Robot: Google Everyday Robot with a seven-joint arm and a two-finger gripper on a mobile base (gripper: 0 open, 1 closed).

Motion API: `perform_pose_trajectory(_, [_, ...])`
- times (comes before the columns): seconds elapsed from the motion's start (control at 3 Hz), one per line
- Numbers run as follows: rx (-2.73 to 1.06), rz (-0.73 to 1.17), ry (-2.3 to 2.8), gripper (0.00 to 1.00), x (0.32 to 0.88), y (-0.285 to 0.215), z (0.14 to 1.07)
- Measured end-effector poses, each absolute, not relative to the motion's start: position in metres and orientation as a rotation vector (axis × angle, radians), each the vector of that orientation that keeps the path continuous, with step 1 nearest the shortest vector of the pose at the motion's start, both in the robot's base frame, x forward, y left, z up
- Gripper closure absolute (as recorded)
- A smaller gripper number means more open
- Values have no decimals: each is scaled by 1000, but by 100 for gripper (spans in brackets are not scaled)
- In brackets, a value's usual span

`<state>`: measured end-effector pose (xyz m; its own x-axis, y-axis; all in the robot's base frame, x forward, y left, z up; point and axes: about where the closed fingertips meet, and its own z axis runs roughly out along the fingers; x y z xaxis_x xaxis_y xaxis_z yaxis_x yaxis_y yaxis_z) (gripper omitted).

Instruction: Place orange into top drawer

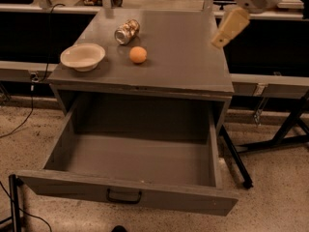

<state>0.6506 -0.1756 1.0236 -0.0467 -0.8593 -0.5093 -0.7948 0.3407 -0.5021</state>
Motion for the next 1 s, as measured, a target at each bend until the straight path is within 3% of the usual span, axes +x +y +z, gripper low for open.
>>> perform_pose_trajectory(0.33, [-1483,-35,1650,0,712,-116,1034])
perform_pose_trajectory(0.67, [-1473,-10,1654,0,717,-111,1027])
perform_pose_trajectory(1.0, [-1365,160,1587,0,737,-78,1014])
